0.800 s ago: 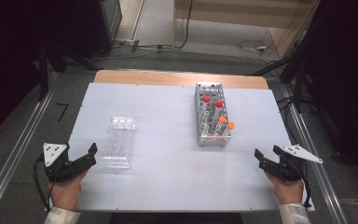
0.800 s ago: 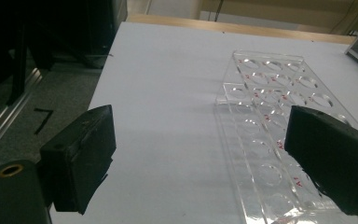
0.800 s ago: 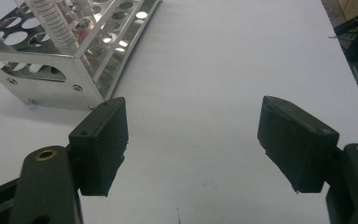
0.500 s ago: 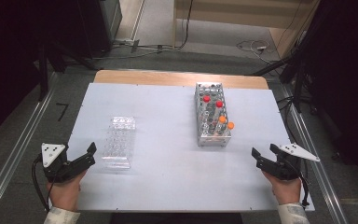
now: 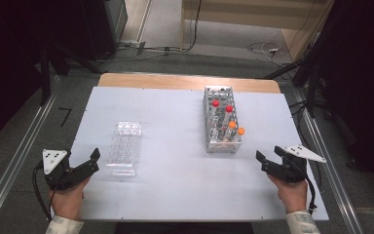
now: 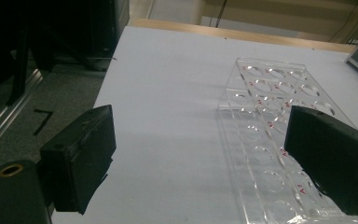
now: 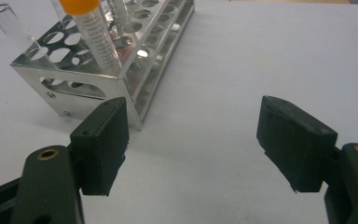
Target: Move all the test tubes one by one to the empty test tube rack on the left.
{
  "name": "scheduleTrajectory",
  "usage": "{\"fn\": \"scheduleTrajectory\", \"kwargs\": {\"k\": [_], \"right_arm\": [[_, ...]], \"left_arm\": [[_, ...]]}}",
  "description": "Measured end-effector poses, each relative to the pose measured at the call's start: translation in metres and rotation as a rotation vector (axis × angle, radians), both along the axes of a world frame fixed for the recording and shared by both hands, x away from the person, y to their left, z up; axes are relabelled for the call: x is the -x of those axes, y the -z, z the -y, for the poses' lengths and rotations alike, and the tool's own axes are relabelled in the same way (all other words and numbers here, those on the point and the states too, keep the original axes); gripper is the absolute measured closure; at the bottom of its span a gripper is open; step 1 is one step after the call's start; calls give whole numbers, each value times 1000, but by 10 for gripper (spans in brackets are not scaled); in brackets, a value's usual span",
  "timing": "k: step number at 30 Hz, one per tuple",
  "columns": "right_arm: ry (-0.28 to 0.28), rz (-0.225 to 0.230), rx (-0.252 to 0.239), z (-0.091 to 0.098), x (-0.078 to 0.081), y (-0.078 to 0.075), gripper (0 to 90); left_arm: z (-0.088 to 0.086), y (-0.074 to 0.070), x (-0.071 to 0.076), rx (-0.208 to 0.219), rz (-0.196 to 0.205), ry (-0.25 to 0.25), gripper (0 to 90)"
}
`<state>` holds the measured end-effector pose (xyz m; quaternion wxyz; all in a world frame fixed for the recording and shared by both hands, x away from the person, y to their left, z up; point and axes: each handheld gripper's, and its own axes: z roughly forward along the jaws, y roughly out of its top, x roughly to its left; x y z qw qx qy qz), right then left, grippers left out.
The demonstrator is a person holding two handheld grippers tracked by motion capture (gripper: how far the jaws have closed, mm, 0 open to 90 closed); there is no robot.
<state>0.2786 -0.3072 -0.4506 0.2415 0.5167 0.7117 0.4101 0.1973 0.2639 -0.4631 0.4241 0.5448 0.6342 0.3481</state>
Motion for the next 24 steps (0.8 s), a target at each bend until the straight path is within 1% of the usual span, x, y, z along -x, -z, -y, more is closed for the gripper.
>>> {"fn": "scheduleTrajectory", "kwargs": {"k": [3, 8, 12, 16, 22, 23, 24], "right_arm": [[-15, 0, 1, -5, -2, 0, 244], [-34, 9, 5, -12, -6, -2, 247], [-39, 10, 12, -16, -9, -2, 247], [-52, 27, 16, -21, -10, -2, 257], [-85, 30, 30, -35, -15, -1, 271], [-85, 30, 30, -35, -15, -1, 271], [-97, 37, 31, -40, -17, -1, 275]], "left_arm": [[0, 1, -1, 2, -5, -1, 92], [0, 0, 0, 2, 0, -8, 91], [0, 0, -1, 2, 0, -9, 91], [0, 0, -1, 0, -4, -6, 92], [1, 0, -1, -6, -1, -5, 92], [1, 0, -1, -6, -1, -5, 92], [2, 0, -1, -11, 0, -3, 92]]}}
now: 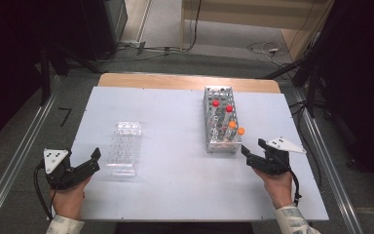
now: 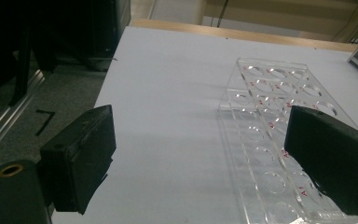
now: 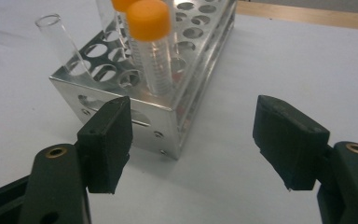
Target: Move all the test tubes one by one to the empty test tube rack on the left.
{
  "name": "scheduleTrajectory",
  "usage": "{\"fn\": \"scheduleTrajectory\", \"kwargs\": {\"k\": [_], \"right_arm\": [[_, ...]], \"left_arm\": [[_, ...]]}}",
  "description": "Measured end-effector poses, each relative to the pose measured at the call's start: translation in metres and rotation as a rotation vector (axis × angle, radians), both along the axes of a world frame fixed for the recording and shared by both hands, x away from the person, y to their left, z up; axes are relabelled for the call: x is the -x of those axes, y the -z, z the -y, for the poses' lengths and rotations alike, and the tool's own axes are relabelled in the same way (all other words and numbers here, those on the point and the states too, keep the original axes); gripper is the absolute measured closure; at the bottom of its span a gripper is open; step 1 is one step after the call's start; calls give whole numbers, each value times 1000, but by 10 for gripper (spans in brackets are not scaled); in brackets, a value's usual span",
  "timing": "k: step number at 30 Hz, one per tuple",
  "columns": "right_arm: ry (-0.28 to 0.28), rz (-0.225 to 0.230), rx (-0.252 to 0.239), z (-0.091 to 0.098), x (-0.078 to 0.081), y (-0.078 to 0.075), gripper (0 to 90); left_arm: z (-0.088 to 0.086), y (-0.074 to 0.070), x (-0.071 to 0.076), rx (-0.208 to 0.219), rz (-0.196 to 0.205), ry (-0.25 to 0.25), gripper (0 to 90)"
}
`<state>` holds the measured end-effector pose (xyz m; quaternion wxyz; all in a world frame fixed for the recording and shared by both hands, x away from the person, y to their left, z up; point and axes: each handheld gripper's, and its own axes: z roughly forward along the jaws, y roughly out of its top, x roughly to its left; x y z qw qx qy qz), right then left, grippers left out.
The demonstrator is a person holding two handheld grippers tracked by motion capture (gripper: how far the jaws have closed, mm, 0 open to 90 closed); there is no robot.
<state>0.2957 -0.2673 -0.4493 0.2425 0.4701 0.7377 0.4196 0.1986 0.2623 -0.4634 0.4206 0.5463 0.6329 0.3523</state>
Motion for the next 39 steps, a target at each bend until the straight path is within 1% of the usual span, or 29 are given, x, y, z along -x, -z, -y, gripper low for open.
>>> {"fn": "scheduleTrajectory", "kwargs": {"k": [6, 9, 13, 23, 30, 34, 39], "right_arm": [[-28, 14, 6, -14, -5, -1, 323], [-32, 28, 7, -18, -8, -2, 377], [-40, 35, 10, -23, -12, -2, 446], [-42, 46, 20, -32, -20, 1, 575], [-39, 57, 27, -34, -21, 2, 621], [-29, 55, 30, -34, -23, 3, 646], [-31, 51, 32, -35, -25, 4, 652]], "left_arm": [[0, 0, 0, 2, 0, 0, 92], [0, 0, 0, 1, -2, 1, 91], [0, 0, 0, 0, -1, 3, 92], [0, 0, 0, 2, -1, 3, 92], [0, 0, 0, 1, -1, 4, 92], [0, 0, 0, 1, -1, 6, 92], [0, 0, 0, 2, -1, 4, 92]]}}
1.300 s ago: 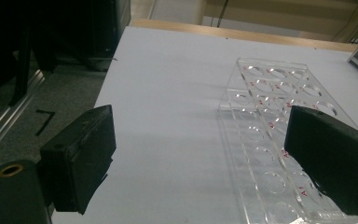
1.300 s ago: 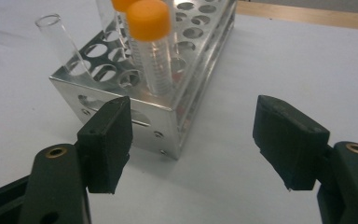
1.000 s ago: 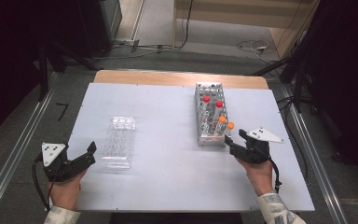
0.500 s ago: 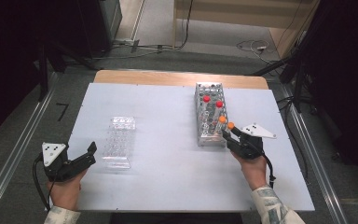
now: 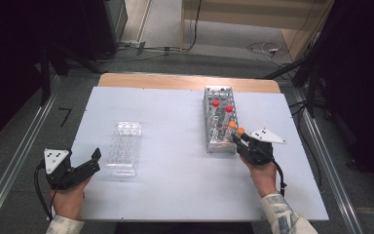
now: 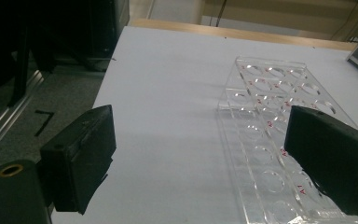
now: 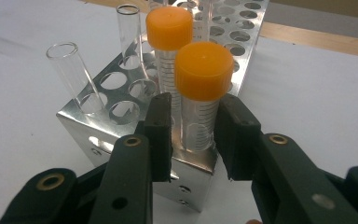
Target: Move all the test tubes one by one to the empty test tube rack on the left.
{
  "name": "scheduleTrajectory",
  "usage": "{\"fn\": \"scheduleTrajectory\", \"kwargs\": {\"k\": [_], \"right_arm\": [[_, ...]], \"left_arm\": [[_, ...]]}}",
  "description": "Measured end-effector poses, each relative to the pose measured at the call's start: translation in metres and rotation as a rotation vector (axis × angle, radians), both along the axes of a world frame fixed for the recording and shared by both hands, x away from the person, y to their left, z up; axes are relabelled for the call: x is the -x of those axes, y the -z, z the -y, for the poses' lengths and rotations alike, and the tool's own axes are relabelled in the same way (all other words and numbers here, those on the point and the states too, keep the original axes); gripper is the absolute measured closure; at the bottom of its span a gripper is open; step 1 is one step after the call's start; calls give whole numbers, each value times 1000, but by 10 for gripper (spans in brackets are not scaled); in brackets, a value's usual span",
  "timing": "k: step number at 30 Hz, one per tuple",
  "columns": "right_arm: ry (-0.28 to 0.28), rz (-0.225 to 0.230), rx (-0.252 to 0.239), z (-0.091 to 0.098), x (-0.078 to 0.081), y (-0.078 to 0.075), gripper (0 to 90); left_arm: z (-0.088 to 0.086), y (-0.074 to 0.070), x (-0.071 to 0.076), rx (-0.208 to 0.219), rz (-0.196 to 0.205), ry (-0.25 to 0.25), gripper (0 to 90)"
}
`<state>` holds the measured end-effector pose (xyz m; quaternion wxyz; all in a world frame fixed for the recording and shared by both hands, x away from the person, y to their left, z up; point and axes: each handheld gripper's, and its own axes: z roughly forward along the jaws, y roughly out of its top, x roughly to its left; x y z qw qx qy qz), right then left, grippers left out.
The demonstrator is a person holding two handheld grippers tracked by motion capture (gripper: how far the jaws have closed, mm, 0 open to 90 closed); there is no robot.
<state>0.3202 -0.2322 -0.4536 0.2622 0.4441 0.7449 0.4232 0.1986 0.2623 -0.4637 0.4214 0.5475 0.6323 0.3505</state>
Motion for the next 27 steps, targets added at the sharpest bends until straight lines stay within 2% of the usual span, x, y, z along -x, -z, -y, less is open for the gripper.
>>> {"fn": "scheduleTrajectory", "kwargs": {"k": [5, 9, 22, 27], "right_arm": [[7, 12, -5, 0, 1, -1, 704], [12, 26, -15, 3, 2, -6, 711], [7, 92, -66, 9, 12, -35, 714], [8, 101, -84, 12, 16, -43, 714]], "left_arm": [[0, 0, 0, -1, 0, 1, 92], [0, 0, 0, 0, 1, 1, 92], [0, 0, 0, -1, 0, 5, 92], [0, 0, 0, 0, 1, 4, 92]]}}
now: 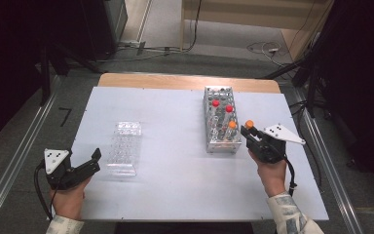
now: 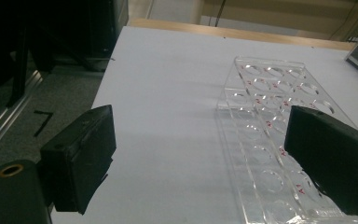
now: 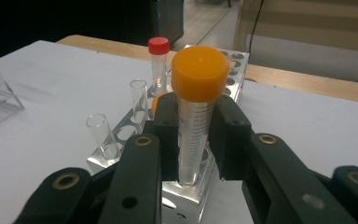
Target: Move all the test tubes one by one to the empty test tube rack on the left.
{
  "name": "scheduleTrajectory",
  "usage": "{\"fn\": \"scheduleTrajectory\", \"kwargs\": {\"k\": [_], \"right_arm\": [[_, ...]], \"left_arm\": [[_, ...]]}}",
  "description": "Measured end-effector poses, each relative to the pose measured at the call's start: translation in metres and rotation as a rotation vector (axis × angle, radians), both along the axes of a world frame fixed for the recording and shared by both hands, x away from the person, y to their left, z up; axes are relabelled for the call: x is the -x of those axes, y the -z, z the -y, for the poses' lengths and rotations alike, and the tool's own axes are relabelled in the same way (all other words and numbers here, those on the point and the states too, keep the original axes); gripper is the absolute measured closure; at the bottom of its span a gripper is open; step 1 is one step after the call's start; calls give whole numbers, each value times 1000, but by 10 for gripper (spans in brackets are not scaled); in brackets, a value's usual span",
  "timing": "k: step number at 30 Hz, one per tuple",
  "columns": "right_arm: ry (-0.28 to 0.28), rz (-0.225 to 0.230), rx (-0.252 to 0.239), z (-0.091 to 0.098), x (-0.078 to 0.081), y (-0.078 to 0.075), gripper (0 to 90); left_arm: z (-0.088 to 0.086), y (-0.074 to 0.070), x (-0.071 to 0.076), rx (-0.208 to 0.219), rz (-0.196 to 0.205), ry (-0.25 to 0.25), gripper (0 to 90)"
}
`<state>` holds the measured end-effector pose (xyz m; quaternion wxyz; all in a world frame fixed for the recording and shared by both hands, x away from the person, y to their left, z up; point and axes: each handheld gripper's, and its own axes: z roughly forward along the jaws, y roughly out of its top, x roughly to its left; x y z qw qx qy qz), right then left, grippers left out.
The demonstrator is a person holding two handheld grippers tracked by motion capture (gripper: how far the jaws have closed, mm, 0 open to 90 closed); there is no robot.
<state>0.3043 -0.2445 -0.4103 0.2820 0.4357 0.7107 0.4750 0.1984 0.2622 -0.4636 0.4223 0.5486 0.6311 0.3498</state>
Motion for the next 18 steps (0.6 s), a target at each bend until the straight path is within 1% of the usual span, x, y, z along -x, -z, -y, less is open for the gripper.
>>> {"fn": "scheduleTrajectory", "kwargs": {"k": [3, 6, 13, 18], "right_arm": [[-6, 18, -9, 2, 3, -5, 715], [-10, 24, -21, 4, 6, -10, 715], [-47, 16, -10, 2, 15, -13, 715], [-86, -5, -6, -4, 21, -10, 715]], "left_arm": [[0, 0, 0, 0, -1, 1, 92], [0, 0, 0, -1, -1, 1, 93], [1, 0, 0, 1, -2, 5, 93], [1, -1, 1, -1, 0, 7, 93]]}}
